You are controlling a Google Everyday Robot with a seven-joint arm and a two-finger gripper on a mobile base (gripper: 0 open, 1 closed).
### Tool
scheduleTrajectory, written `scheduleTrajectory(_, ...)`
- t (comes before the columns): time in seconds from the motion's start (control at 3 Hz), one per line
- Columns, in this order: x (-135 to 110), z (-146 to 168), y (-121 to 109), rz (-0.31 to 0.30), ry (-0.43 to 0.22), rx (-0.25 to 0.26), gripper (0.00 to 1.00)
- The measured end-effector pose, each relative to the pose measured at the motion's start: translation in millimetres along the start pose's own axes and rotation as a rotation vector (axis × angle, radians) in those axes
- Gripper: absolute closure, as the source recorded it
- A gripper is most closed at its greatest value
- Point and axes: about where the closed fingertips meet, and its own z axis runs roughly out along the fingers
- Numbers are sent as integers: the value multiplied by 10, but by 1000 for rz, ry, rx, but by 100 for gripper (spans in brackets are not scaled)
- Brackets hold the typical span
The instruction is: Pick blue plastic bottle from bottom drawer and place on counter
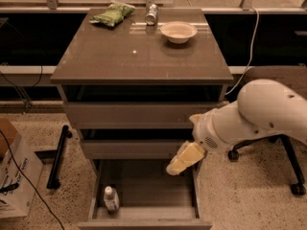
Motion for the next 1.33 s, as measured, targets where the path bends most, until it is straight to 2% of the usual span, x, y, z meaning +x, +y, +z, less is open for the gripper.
scheduleTrajectory(0.33,10,208,81,28,-2,-12,0)
scheduleTrajectory(0.67,-20,780,237,31,-4,-51,0)
scheduleTrajectory(1.0,-10,1291,308,58,-43,-76,0)
scheduleTrajectory(1.33,34,1809,290,100,-119,-106,0)
